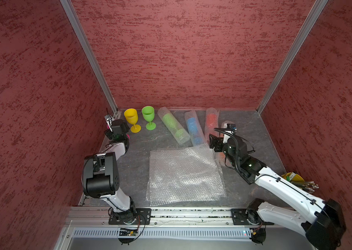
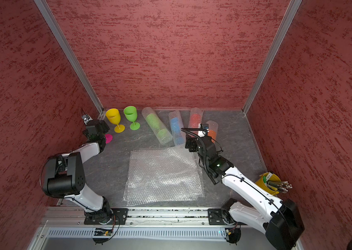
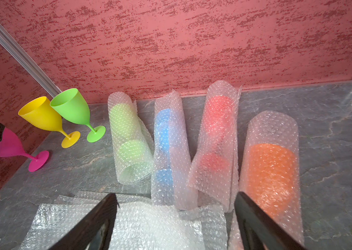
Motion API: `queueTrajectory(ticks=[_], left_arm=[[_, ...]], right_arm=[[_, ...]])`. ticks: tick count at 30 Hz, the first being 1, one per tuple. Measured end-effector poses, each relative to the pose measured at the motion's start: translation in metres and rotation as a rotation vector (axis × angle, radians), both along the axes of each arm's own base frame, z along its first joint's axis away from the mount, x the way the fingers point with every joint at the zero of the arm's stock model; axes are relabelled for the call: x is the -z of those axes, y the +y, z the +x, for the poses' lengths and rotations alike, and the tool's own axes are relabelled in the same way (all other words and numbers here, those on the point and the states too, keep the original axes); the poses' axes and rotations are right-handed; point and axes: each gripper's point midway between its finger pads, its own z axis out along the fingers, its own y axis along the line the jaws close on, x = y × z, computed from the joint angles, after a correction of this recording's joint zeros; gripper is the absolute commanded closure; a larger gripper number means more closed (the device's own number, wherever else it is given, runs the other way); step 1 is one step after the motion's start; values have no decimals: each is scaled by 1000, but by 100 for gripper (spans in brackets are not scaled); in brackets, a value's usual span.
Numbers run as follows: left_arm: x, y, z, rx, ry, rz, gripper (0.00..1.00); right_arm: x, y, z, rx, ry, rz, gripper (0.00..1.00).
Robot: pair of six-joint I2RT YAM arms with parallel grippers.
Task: Unpack wine glasses from bubble wrap
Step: Place the wine glass at the center of the board, then pick up the bubble wrap from the center of the board.
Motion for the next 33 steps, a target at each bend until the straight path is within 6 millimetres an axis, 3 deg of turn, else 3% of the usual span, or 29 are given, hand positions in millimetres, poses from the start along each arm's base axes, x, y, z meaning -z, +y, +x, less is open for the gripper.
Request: queueTrajectory(ticks=[11, 14, 17, 20, 22, 24, 27, 29, 33], left_arm=[[-17, 2, -8, -36, 17, -32, 2], [-46, 2, -17, -66, -15, 0, 3], [-99, -12, -23, -74, -89, 68, 4], [-155, -43, -30, -45, -183, 128, 5], [-185, -75, -38, 4, -238, 154, 6], [-205, -118, -44, 104, -268, 151, 3], [-214, -186, -52, 282, -247, 109, 0], [-208, -239, -61, 442, -185, 61, 0], [-179, -299, -85, 699, -23, -67, 0]], right_arm=[[2, -2, -2, 1, 2, -2, 13], [-1, -3, -4, 2, -6, 3, 13], [-3, -4, -5, 3, -3, 2, 13], [-8, -4, -4, 2, 4, -3, 13], [-16, -2, -2, 0, 4, -2, 13], [-25, 2, 2, -3, 3, 0, 13], [-30, 6, 9, 1, 22, -9, 12], [-25, 4, 18, 22, 59, -24, 11], [-1, -21, 40, 110, 150, -44, 3]])
